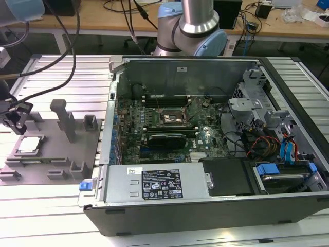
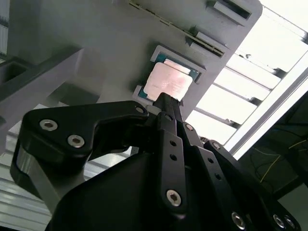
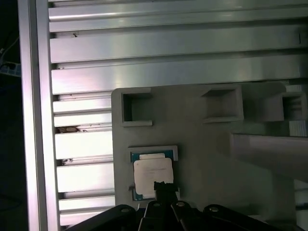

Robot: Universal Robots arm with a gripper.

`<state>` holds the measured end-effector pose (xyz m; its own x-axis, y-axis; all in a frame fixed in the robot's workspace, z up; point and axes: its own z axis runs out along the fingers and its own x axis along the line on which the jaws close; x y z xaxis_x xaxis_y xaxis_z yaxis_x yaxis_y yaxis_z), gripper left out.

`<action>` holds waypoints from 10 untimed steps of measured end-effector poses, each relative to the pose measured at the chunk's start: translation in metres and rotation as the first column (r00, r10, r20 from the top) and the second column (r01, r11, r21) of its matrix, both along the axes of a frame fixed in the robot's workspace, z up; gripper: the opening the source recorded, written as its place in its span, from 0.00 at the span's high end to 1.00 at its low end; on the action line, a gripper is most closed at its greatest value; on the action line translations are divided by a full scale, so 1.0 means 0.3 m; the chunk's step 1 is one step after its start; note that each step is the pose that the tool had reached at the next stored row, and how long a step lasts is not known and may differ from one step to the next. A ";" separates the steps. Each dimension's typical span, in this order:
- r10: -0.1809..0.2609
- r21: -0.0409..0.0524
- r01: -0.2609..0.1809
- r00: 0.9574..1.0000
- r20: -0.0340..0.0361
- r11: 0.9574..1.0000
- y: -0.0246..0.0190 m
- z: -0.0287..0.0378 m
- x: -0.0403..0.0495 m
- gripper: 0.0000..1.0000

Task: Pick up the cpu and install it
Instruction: 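Pick up the cpu and move it towards the insertion slot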

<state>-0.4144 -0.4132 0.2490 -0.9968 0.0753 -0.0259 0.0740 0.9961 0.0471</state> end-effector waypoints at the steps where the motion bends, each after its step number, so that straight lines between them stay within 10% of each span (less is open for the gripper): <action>1: 0.000 0.000 0.000 1.000 0.000 1.000 -0.002 -0.009 -0.001 0.89; 10: 0.000 0.000 0.000 1.000 0.000 1.000 -0.017 -0.079 -0.005 0.89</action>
<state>-0.4159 -0.4183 0.2254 -0.9968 0.0754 -0.0259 0.0741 0.9961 0.0471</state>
